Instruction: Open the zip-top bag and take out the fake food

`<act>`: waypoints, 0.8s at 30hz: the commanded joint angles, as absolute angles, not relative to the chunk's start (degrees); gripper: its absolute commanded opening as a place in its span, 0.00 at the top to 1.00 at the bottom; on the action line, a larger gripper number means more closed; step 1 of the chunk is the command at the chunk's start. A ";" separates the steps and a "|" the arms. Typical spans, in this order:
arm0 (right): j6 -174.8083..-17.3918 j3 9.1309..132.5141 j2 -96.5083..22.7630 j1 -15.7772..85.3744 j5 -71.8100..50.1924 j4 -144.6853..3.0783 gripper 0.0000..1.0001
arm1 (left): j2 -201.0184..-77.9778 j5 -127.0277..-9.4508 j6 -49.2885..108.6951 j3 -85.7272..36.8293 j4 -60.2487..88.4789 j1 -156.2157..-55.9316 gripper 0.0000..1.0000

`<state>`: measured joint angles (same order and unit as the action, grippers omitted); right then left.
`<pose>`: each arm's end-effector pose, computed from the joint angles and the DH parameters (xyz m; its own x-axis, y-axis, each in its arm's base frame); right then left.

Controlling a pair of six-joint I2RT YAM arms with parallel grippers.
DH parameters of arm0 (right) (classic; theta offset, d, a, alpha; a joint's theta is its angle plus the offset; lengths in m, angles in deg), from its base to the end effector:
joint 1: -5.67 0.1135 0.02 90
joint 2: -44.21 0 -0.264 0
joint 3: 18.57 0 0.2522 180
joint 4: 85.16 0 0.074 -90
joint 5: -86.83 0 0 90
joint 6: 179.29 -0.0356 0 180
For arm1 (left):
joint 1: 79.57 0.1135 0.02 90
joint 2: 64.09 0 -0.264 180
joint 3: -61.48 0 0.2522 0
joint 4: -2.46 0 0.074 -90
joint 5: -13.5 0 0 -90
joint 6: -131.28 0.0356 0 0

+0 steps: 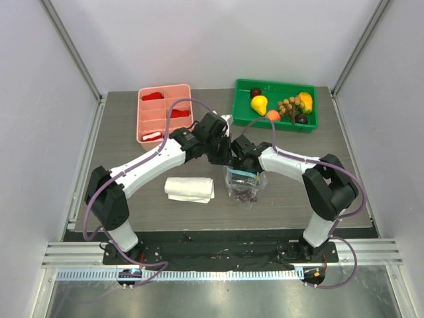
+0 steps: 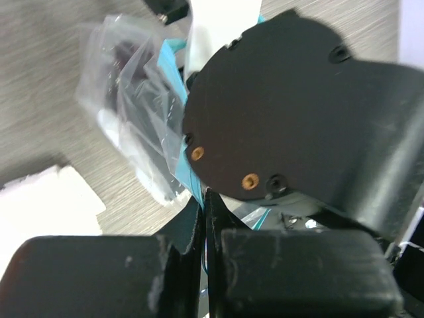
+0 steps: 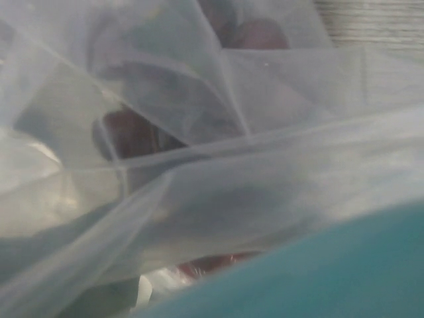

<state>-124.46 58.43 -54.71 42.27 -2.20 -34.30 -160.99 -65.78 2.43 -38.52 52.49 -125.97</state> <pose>0.2632 0.1947 0.1755 -0.9679 -0.0015 -0.2513 -0.0423 0.9866 0.1573 0.2559 -0.2783 0.3096 -0.8936 0.0447 -0.4466 0.3063 0.7879 -0.5342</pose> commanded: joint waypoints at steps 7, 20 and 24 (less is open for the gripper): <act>-120.75 54.42 -49.15 42.32 4.74 -40.20 0.69 | -156.64 -67.79 1.47 -34.02 50.41 -126.16 1.00; -116.97 62.68 -29.37 42.32 8.96 -25.70 0.97 | -159.54 -68.33 2.52 -38.85 51.64 -125.28 1.00; -115.74 67.07 -24.36 42.24 7.04 -26.05 0.96 | -160.77 -67.45 2.35 -39.29 51.46 -125.28 1.00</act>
<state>-117.84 61.08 -29.33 42.29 6.81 -25.62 -159.88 -67.68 1.65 -37.16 52.16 -125.57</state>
